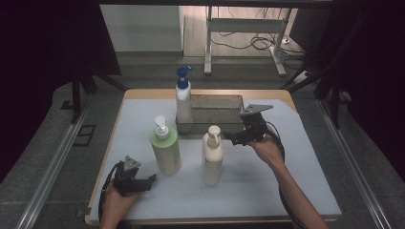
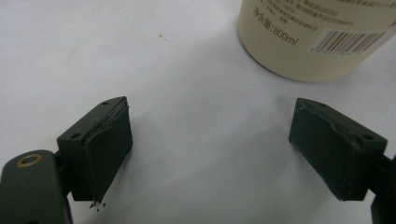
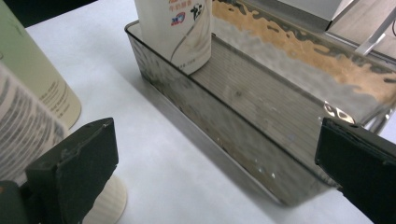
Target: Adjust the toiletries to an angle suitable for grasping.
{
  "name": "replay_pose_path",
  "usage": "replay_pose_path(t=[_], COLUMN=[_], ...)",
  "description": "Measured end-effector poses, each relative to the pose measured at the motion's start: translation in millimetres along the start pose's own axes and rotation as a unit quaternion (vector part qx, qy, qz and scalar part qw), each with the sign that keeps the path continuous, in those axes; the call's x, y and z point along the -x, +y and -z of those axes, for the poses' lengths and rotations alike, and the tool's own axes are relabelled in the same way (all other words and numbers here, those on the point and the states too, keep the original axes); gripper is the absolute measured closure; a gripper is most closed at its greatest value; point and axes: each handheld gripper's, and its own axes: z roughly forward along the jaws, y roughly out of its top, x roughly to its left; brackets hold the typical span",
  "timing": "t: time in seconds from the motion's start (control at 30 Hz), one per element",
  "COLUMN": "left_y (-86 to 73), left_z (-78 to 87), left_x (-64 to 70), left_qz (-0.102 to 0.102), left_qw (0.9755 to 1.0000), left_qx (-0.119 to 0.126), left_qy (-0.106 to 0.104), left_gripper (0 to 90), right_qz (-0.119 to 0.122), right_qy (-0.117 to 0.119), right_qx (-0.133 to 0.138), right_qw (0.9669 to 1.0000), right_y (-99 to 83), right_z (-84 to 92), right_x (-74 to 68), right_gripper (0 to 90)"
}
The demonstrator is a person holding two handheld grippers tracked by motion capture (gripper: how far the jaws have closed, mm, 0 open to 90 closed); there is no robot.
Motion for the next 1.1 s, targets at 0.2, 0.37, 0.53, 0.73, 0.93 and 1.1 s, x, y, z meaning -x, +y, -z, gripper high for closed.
replay_pose_path(t=[0.2,0.37,0.53,0.73,0.93,1.1], left_y=[0.0,0.0,0.0,0.0,0.0,0.0], left_z=[0.0,0.0,0.0,0.0,0.0,0.0], left_x=[0.0,0.1,0.1,0.1,0.1,0.3], left_qz=[0.0,0.0,0.0,0.0,0.0,0.0], left_qw=[1.0,1.0,1.0,1.0,1.0,1.0], left_qx=[0.0,0.0,0.0,0.0,0.0,0.0], left_qy=[0.0,0.0,0.0,0.0,0.0,0.001], left_gripper=[13.3,13.2,13.2,13.3,13.3,13.3], right_qz=[-0.018,-0.021,-0.014,-0.01,-0.014,-0.017], right_qy=[-0.004,-0.013,-0.015,0.0,0.016,0.028], right_qx=[0.008,-0.001,-0.006,-0.015,-0.007,-0.002], right_qw=[0.9998,0.9997,0.9998,0.9998,0.9998,0.9995], right_y=[-9.7,-20.8,-28.7,-43.0,-53.1,-68.3], right_z=[12.5,22.7,28.9,38.0,43.6,45.2], right_x=[-2.8,-5.0,-9.7,-20.3,-27.0,-32.0], right_gripper=[0.0,0.0,0.0,14.9,30.5,53.1])
